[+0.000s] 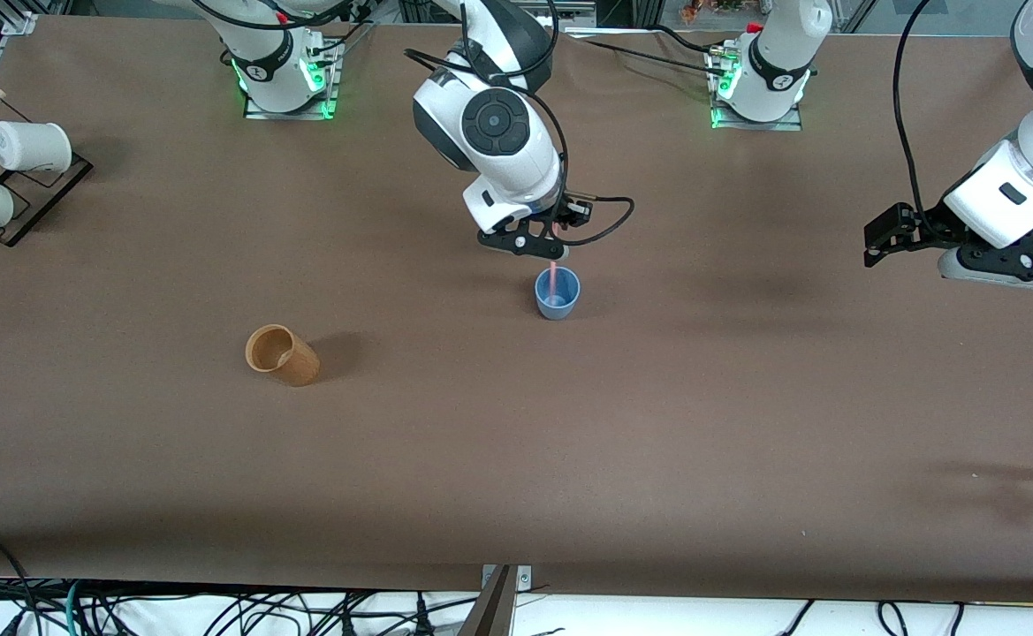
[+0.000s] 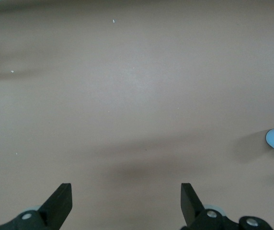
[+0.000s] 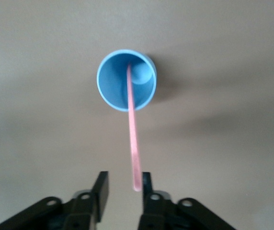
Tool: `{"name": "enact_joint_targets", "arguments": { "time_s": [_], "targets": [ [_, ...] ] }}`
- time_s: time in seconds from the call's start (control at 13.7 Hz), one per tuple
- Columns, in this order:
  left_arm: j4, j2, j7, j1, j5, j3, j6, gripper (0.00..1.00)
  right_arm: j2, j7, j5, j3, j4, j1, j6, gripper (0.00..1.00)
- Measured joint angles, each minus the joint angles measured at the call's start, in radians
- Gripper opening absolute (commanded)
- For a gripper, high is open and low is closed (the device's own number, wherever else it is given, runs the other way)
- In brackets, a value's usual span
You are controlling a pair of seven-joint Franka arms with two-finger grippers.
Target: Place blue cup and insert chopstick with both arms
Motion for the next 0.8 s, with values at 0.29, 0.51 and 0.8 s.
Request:
{"name": "enact_joint_targets", "arguments": {
  "time_s": [0.29,0.51,0.8],
  "targets": [
    [0.000,0.000,0.000,0.000,0.000,0.000,0.000,1.00,-0.070,-0.022,-0.036,-0.006,0.009,-0.078,0.003,1.00],
    [-0.002,0.000,0.000,0.000,0.000,0.000,-0.001,1.00,-0.175,-0.189,-0.045,-0.009,-0.009,-0.210,-0.092,1.00],
    [-0.003,0.001,0.000,0.000,0.000,0.000,-0.001,1.00,-0.348,-0.600,-0.053,-0.012,-0.084,-0.435,-0.299,1.00]
  ]
}}
